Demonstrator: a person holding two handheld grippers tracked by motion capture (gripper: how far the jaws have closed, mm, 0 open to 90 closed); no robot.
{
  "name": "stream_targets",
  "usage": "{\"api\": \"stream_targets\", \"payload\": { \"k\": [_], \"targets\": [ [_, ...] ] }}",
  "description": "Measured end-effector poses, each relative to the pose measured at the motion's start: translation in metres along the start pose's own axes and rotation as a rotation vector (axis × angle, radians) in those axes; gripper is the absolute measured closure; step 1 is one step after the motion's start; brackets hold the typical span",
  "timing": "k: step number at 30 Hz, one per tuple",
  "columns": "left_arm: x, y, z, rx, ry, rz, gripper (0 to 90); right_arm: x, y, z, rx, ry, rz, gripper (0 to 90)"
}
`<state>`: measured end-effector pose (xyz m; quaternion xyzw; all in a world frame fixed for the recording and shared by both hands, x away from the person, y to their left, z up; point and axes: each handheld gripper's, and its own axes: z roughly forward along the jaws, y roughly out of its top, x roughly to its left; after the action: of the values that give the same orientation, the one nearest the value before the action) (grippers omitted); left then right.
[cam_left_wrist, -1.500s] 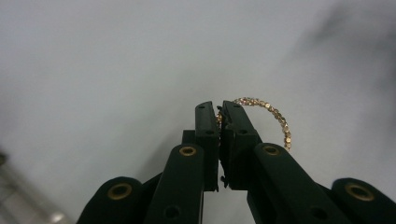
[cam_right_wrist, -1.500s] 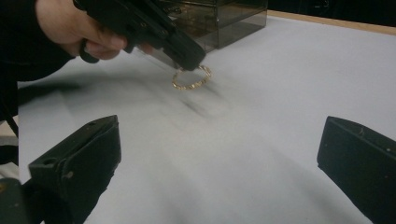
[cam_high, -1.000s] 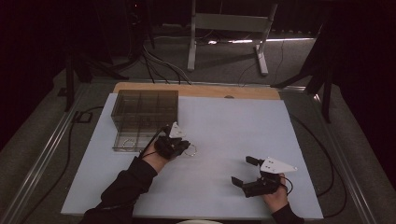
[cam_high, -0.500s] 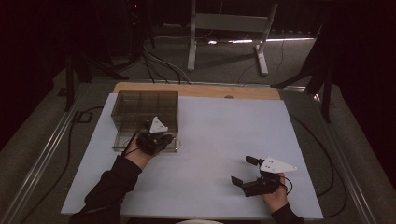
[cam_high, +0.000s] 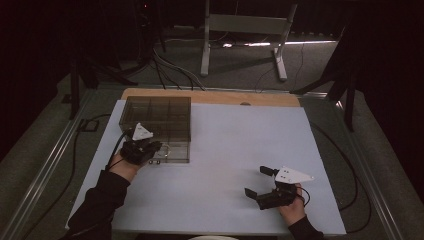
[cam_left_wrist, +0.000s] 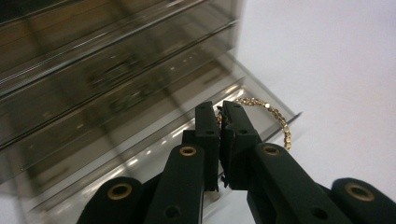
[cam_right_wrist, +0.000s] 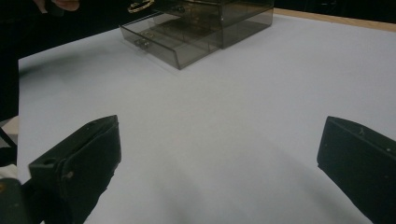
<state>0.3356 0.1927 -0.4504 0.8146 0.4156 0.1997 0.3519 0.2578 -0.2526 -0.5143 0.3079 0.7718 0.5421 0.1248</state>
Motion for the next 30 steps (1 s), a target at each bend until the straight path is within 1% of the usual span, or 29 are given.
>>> {"api": "stream_targets", "payload": {
  "k": [1, 2, 3, 4, 5, 6, 8, 9, 10, 11, 12, 13, 16, 17, 18, 19, 20, 21, 22, 23, 24, 25, 26, 27, 29, 30],
  "targets": [
    [0.000, 0.000, 0.000, 0.000, 0.000, 0.000, 87.5, 0.000, 0.000, 0.000, 0.000, 0.000, 0.000, 0.0],
    [0.007, -0.003, -0.004, -0.002, 0.015, -0.015, 87.5, 0.001, 0.000, 0.000, 0.003, 0.001, -0.001, 0.0],
    [0.007, -0.003, -0.004, -0.002, 0.015, -0.015, 87.5, 0.001, 0.000, 0.001, 0.005, 0.000, -0.004, 0.0],
    [0.014, -0.007, -0.008, -0.001, 0.029, -0.029, 87.5, 0.001, 0.000, 0.001, 0.004, 0.000, -0.003, 0.0],
    [0.014, -0.007, -0.008, -0.001, 0.029, -0.029, 87.5, 0.001, 0.000, 0.001, 0.004, 0.000, -0.003, 0.0],
    [0.021, -0.011, -0.011, -0.003, 0.042, -0.048, 87.5, 0.001, 0.000, 0.001, 0.003, 0.000, 0.000, 0.0],
    [0.028, -0.015, -0.014, -0.006, 0.055, -0.068, 87.5, 0.000, 0.000, 0.001, 0.003, -0.001, -0.001, 0.0],
    [0.028, -0.015, -0.014, -0.006, 0.055, -0.068, 87.5, 0.000, 0.000, 0.001, 0.004, -0.002, 0.000, 0.0],
    [0.035, -0.019, -0.016, -0.009, 0.072, -0.085, 87.5, 0.000, 0.000, 0.001, 0.003, -0.002, 0.002, 0.0],
    [0.035, -0.019, -0.016, -0.009, 0.072, -0.085, 87.5, 0.000, 0.000, 0.001, 0.003, -0.002, 0.002, 0.0],
    [0.042, -0.022, -0.017, -0.015, 0.081, -0.109, 87.5, 0.000, 0.000, 0.002, 0.004, -0.001, 0.005, 0.0],
    [0.045, -0.024, -0.017, -0.015, 0.094, -0.116, 87.5, 0.000, 0.000, 0.002, 0.006, -0.003, 0.002, 0.0],
    [0.054, -0.032, -0.012, -0.005, 0.117, -0.158, 87.5, 0.000, -0.001, 0.002, 0.008, -0.002, 0.004, 0.0],
    [0.054, -0.032, -0.012, -0.005, 0.117, -0.158, 87.5, 0.000, -0.001, 0.002, 0.008, -0.002, 0.004, 0.0],
    [0.059, -0.036, -0.009, 0.001, 0.128, -0.181, 87.5, 0.000, 0.000, 0.002, 0.009, -0.002, 0.000, 0.0],
    [0.059, -0.036, -0.009, 0.001, 0.128, -0.181, 87.5, 0.000, -0.001, 0.002, 0.010, -0.003, -0.001, 0.0],
    [0.062, -0.040, -0.005, 0.000, 0.129, -0.211, 87.5, 0.000, -0.001, 0.002, 0.011, -0.003, -0.002, 0.0],
    [0.062, -0.040, -0.005, 0.000, 0.129, -0.211, 87.5, 0.000, -0.001, 0.002, 0.011, -0.003, 0.001, 0.0],
    [0.064, -0.043, -0.001, 0.005, 0.138, -0.224, 87.4, 0.000, -0.001, 0.002, 0.010, -0.002, 0.003, 0.0],
    [0.064, -0.043, -0.001, 0.005, 0.138, -0.224, 87.5, 0.000, -0.001, 0.002, 0.010, -0.002, 0.003, 0.0],
    [0.066, -0.046, 0.003, 0.004, 0.155, -0.242, 87.4, 0.000, -0.001, 0.002, 0.011, -0.002, 0.000, 0.0],
    [0.066, -0.046, 0.003, 0.004, 0.155, -0.242, 87.4, 0.000, -0.001, 0.002, 0.011, -0.002, 0.000, 0.0],
    [0.068, -0.047, 0.006, 0.001, 0.166, -0.268, 87.4, 0.000, -0.001, 0.002, 0.013, -0.002, -0.002, 0.0],
    [0.069, -0.048, 0.008, 0.007, 0.168, -0.275, 87.4, 0.000, -0.001, 0.002, 0.014, -0.003, -0.003, 0.0],
    [0.069, -0.049, 0.012, 0.030, 0.190, -0.275, 87.3, 0.000, -0.001, 0.002, 0.013, -0.003, -0.001, 0.0],
    [0.069, -0.050, 0.013, 0.029, 0.197, -0.279, 87.3, 0.000, -0.001, 0.002, 0.013, -0.004, -0.002, 0.0]
  ]
}}
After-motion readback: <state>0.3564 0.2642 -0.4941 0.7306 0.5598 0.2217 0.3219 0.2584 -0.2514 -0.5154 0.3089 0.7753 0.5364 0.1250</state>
